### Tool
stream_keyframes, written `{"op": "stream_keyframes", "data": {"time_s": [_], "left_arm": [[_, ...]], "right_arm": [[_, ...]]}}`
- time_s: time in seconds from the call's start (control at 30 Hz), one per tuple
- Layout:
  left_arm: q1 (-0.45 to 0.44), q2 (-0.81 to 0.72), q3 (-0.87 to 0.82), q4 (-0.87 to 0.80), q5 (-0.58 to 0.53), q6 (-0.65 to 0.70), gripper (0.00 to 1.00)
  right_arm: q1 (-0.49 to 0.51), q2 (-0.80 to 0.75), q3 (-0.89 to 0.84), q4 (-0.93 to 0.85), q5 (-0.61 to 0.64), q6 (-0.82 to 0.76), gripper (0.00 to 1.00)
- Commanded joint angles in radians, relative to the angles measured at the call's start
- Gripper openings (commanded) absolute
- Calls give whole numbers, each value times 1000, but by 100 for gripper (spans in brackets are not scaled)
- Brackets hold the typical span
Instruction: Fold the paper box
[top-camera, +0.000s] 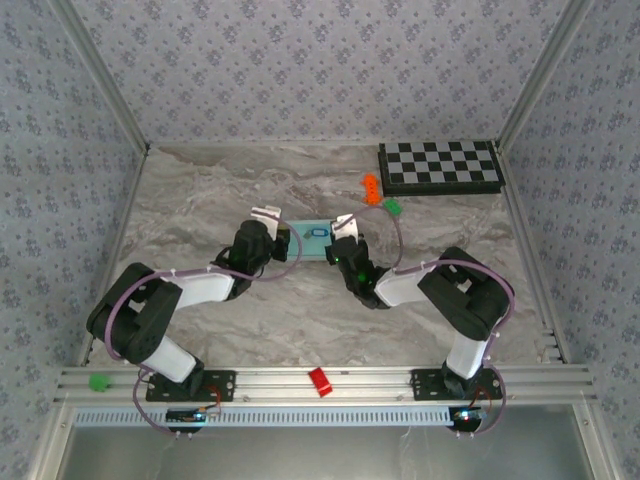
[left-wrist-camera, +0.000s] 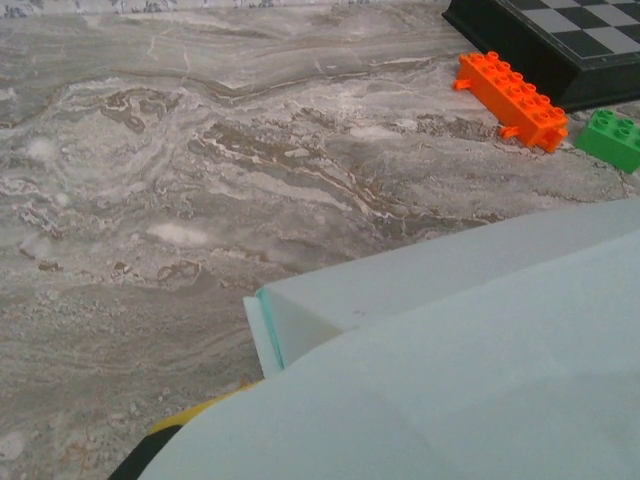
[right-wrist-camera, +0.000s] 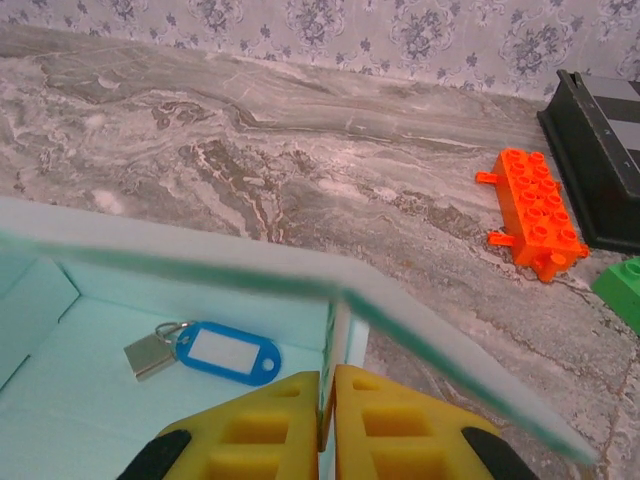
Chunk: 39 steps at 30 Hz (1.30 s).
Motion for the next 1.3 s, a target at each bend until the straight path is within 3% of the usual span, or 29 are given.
{"op": "stream_keyframes", "data": {"time_s": [0.0, 0.67, 1.27], "left_arm": [[-27, -26, -22, 10, 31, -18, 14], [-48, -56, -92, 4, -13, -33, 16], [-48, -132, -119, -36, -14, 16, 33]], "right_arm": [[33, 1, -13, 42, 4, 24, 12], [90, -25, -75, 19, 73, 43, 13], [101, -100, -97, -51, 80, 36, 29]]}}
